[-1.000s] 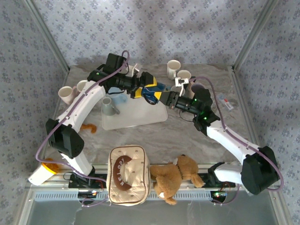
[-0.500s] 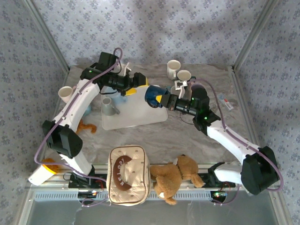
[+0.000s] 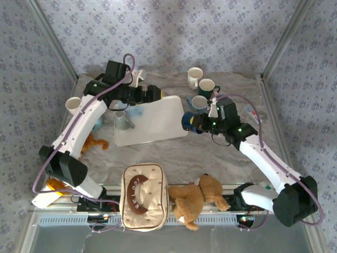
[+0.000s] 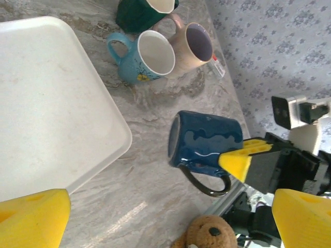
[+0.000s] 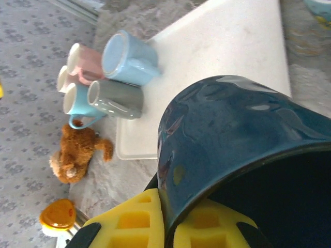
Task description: Turn the mug right side up
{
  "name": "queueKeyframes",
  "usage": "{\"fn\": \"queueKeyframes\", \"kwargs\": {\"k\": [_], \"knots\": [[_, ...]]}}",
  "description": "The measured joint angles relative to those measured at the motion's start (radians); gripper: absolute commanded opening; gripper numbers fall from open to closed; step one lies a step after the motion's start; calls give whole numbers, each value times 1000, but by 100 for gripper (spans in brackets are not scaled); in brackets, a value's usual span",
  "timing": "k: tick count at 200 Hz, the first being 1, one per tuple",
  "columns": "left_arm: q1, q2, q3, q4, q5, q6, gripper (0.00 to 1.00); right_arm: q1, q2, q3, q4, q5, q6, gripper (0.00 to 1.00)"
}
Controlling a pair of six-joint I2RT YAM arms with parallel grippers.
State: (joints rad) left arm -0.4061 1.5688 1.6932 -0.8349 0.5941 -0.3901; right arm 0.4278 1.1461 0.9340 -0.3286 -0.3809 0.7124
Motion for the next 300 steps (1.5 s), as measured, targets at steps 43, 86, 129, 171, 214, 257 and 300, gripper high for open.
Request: {"fn": "queueKeyframes", "kwargs": {"k": [43,86,129,171,214,257,300], "knots": [[-16,0,-31,0,-42,43,100,-1,44,99,-186,85,-23,0],[-16,-3,-51,-2,-82,92,99,-1,164,218,-352,167,-60,0],[-16,-11,-90,-5,-101,122,99,-1,282,330,-439,200,-112,0],[-16,-11,-100,-13,-122,144,100,-2,351,361,-478,214,-143,0],[-17,-11,-107,-20,-134,156,100,-10,373,382,-513,217,-196,0],[-23,-11,-120,-23,-139,159,100,17,481,480,-549,221,-352,0],[-28,-11,-121,-27,-147,166,100,40,607,604,-655,263,-453,0]]}}
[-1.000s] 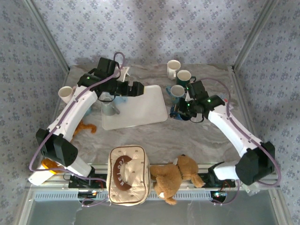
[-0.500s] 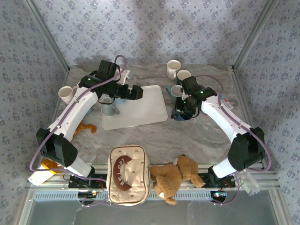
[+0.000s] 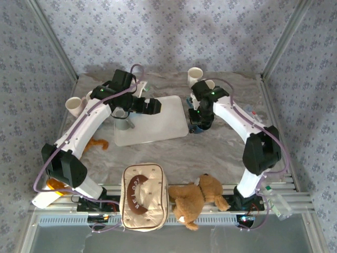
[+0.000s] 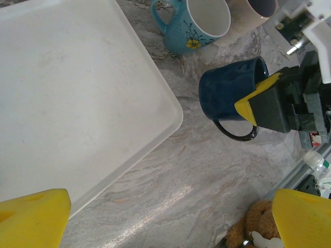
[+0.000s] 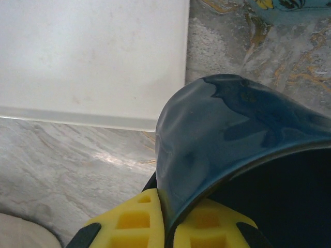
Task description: Turn the mug right side up
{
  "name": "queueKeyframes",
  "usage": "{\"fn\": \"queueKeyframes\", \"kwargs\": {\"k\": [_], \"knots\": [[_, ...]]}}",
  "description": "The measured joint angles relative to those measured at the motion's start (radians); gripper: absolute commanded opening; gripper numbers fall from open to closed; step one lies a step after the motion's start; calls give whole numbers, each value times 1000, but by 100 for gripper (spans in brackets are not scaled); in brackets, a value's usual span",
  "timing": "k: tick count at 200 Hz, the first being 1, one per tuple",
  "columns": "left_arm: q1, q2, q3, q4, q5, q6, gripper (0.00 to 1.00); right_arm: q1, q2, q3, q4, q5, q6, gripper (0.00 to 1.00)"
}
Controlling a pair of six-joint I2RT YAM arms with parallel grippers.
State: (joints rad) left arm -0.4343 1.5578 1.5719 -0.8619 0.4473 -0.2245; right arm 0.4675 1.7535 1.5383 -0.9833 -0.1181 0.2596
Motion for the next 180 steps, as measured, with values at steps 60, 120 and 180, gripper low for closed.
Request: {"fn": "queueKeyframes", "kwargs": {"k": [60,120,180], "knots": [[-1,0,0,-4,-34,8,100,14,94,34,-44,52,-33,0],[-6,13,0,-19,-52,8,100,39,150,80,-50,82,-37,1],[-6,14,0,-28,-55,19,100,46,203,103,-52,101,-36,6]]}}
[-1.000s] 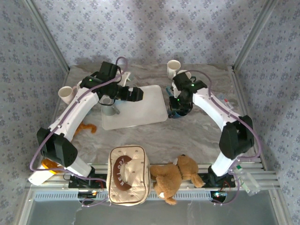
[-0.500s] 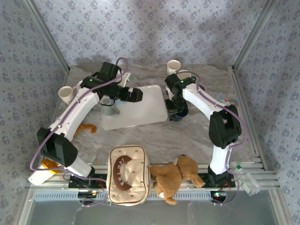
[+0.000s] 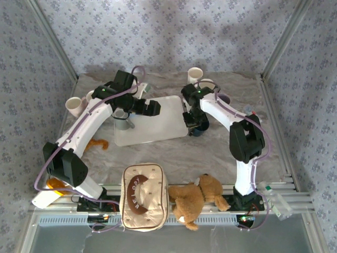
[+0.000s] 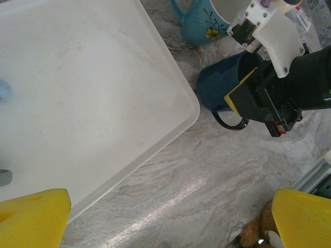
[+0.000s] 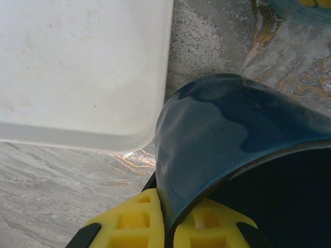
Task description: Turn the mug right side up
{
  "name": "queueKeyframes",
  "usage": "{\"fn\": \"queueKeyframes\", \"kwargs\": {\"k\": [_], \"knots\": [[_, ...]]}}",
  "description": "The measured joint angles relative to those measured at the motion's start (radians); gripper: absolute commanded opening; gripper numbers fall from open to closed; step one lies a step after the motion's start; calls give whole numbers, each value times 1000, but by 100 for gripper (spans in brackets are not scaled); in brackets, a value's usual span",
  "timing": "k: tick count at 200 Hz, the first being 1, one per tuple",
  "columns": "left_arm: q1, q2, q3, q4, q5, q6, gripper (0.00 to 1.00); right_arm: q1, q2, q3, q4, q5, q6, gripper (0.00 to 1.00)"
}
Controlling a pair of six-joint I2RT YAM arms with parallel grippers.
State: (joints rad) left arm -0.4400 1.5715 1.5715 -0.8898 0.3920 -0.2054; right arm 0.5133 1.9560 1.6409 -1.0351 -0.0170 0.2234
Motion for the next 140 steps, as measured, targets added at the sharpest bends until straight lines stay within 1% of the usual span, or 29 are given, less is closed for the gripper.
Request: {"fn": "queueKeyframes", "kwargs": {"k": [15,25,54,73,94,117,140], "knots": [[0,0,0,-1,0,2,99,3,6,0,-3,0,0,9],[0,0,0,-1,0,4,100,7,8,2,-6,3,0,13],[0,0,0,-1,0,4,99,11,10,9,-13,10,-4,30],[0,0,0,-1,0,4,100,17,10,21,-13,14,2,39],[0,0,0,-1,0,4,99,23,10,24,-13,22,4,43],[0,0,0,-1,0,4,100,28,3,24,-13,32,6,44],[0,0,0,-1,-1,4,100,34,-41,24,-13,39,16,46]]}}
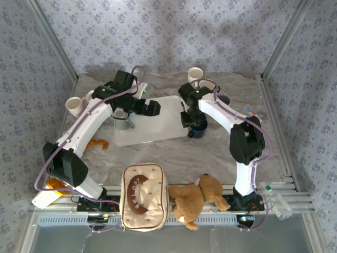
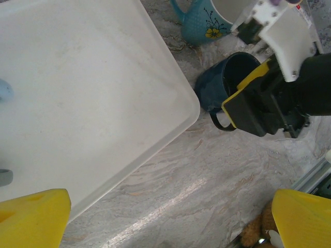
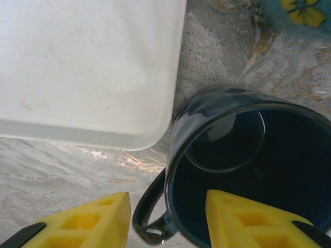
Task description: Turn the mug right side up
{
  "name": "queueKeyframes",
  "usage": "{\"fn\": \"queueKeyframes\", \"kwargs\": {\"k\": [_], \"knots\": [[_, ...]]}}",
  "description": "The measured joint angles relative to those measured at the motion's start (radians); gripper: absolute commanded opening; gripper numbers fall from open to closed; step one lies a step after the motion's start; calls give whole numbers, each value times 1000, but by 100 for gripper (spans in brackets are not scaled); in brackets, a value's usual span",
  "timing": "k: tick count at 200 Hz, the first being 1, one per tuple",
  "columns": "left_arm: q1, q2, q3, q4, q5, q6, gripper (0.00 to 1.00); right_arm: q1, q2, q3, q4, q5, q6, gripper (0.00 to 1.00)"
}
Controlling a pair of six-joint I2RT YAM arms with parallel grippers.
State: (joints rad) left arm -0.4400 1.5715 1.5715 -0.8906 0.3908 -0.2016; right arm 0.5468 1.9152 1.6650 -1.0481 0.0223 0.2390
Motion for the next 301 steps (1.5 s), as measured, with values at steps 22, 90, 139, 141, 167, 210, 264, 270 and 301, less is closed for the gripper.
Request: {"fn": "queueKeyframes", "kwargs": {"k": [22,90,139,141,167,210,264,270,301], "knots": [[0,0,0,-2,-22,0,99,4,-98,-23,11,0,18,48],[0,-18,0,-46,-188,11,100,-136,-563,-392,290,-185,177,64],[2,-34,0,-53,-276,7,100,-327,-737,-661,550,-391,418,100],[2,-34,-1,-53,-279,6,100,-330,-738,-665,556,-397,428,100],[32,-34,-21,-62,-312,-18,100,-356,-755,-674,613,-450,475,100],[154,-34,-82,-87,-355,-68,100,-358,-777,-674,652,-479,507,100],[217,-24,-145,-85,-403,-68,97,-359,-777,-693,666,-484,532,100],[223,-17,-145,-83,-403,-64,95,-359,-777,-695,666,-485,533,100],[254,42,-145,-66,-404,-48,92,-359,-776,-700,690,-513,536,100]]}}
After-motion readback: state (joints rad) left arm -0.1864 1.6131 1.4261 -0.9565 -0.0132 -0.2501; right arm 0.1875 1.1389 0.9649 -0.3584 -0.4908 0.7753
